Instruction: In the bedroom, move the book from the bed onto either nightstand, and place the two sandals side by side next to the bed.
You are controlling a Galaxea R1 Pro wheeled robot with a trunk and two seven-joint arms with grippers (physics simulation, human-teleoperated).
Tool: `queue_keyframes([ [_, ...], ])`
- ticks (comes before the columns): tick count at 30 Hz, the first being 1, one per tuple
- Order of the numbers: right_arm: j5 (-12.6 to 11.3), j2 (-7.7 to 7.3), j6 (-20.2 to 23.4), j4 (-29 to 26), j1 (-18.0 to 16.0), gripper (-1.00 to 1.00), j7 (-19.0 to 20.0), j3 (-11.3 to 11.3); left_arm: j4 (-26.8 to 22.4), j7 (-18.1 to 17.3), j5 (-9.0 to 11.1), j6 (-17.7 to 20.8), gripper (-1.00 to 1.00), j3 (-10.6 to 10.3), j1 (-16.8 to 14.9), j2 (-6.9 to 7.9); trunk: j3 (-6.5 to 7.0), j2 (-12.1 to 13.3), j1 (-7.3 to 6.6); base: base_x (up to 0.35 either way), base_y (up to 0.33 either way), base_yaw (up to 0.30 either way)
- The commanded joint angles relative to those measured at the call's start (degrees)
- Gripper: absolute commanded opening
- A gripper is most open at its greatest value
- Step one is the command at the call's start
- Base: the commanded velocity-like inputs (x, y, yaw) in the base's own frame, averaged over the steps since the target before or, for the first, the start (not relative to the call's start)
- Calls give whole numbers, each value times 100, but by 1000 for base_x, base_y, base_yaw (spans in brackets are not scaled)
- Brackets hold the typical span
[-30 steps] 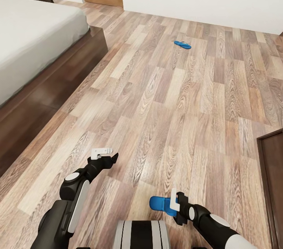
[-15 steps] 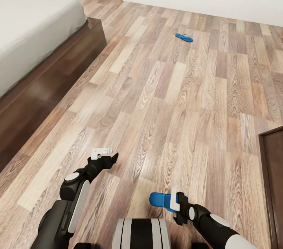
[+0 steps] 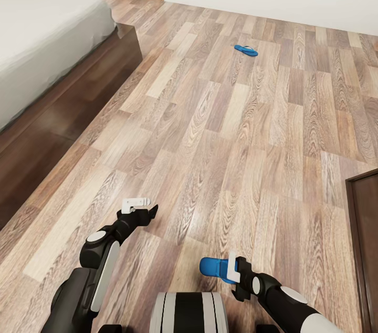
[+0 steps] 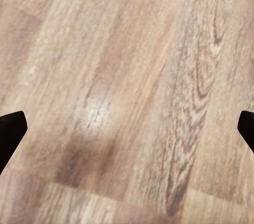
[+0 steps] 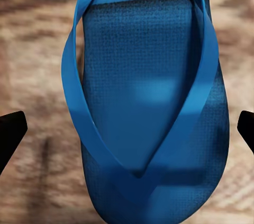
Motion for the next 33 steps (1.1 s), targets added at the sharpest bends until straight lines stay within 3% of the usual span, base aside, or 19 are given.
queue_keyframes([
  [1, 44, -6, 32, -19, -2, 100, 20, 24, -6, 2, 44, 32, 100, 5, -1, -2, -4, -1, -1, 0, 0, 0],
  [33, 44, -5, 32, -16, -2, 100, 19, 24, -7, 2, 51, 20, 100, 8, 0, -8, -4, -1, -1, 7, -18, 0],
])
